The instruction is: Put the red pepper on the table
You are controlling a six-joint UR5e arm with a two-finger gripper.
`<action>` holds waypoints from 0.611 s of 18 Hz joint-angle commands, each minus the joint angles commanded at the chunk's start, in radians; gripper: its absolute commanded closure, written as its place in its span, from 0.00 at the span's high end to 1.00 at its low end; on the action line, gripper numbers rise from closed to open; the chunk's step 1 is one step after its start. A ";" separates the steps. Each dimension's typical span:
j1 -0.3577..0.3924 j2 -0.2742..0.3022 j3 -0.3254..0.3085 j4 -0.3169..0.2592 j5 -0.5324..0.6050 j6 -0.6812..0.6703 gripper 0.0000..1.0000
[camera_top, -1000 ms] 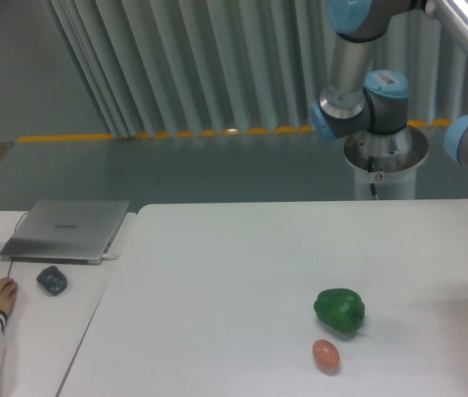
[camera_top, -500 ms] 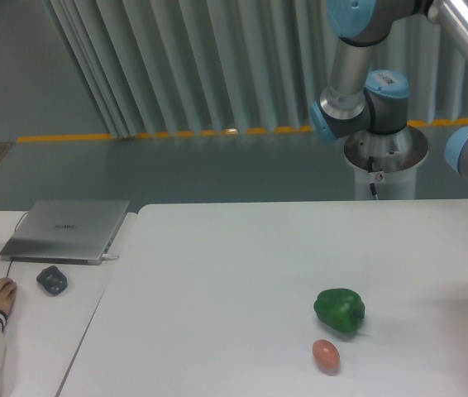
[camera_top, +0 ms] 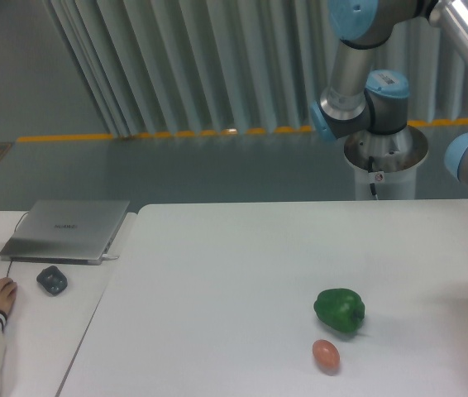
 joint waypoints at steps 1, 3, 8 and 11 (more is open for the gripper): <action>0.000 -0.002 -0.002 0.002 0.000 -0.002 1.00; 0.000 -0.005 0.000 0.002 0.000 -0.003 1.00; 0.002 -0.006 0.003 0.000 0.000 -0.003 1.00; 0.000 -0.006 0.005 -0.002 0.002 -0.002 1.00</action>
